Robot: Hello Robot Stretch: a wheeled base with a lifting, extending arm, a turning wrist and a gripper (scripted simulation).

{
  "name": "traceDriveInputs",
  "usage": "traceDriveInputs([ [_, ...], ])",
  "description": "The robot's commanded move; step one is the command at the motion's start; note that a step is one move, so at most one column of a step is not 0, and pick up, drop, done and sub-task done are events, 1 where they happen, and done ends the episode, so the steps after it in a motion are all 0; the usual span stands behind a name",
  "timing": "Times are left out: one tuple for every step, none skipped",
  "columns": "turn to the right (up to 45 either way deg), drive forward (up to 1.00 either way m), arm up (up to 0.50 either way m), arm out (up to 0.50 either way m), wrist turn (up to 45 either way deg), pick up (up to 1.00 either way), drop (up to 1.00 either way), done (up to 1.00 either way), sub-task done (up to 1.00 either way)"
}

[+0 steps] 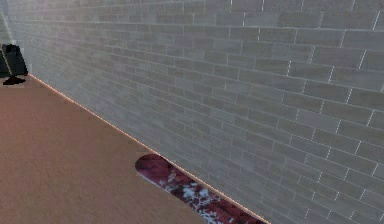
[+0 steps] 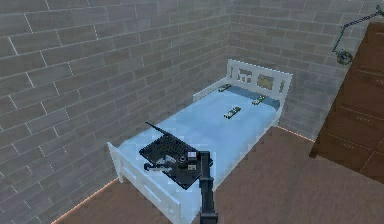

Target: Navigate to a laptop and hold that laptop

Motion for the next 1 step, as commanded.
traceDriveInputs([
  [0.0,0.0,0.0,0.0,45.0,0.0,0.0,0.0,0.0],
])
